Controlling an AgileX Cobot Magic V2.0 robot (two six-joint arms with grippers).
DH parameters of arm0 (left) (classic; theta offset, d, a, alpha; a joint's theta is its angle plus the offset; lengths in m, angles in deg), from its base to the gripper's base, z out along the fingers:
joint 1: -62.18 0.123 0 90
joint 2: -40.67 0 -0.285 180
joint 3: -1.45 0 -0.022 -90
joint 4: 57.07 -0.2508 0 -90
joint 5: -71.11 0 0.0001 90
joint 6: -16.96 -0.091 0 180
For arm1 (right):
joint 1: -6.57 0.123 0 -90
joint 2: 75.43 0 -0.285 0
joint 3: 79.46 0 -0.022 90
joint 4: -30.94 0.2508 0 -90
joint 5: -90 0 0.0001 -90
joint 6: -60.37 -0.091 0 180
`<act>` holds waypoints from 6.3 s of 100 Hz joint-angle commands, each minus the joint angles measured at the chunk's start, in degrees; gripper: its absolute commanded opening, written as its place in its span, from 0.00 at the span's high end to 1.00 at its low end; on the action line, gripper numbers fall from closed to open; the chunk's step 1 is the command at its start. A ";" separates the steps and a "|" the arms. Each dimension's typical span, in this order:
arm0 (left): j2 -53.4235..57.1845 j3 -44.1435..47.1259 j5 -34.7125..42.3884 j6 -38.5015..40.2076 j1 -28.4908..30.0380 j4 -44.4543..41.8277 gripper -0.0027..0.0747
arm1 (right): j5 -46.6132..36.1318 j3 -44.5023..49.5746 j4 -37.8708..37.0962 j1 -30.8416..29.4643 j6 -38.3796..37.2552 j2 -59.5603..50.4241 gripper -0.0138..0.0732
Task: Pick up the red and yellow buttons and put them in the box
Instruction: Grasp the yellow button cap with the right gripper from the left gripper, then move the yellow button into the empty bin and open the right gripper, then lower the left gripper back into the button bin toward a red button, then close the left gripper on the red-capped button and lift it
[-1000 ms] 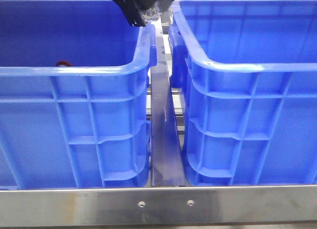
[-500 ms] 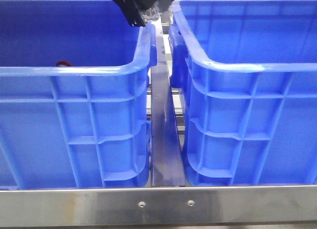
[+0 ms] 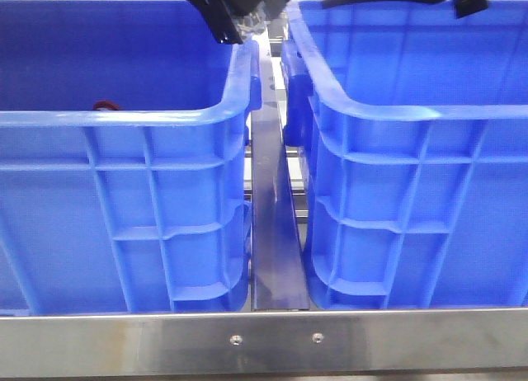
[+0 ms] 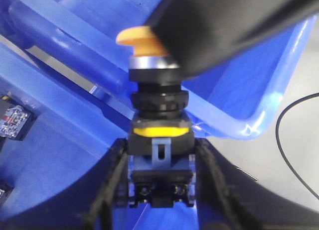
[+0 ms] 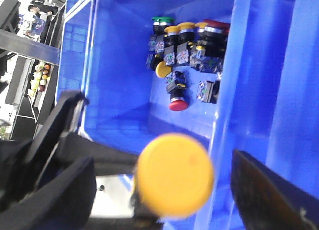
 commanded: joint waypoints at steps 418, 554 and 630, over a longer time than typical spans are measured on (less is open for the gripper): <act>1.88 -2.00 4.23 14.53 -0.39 -9.00 0.24 | -40.50 -3.23 -0.04 -11.48 42.89 6.83 0.31; -13.09 -6.58 -5.22 25.33 24.66 -13.03 0.24 | -40.20 1.48 -0.04 -11.48 42.89 0.71 0.31; -18.58 -6.58 3.88 25.09 24.66 -13.55 0.34 | -40.20 1.48 -0.04 -11.48 42.89 0.71 0.31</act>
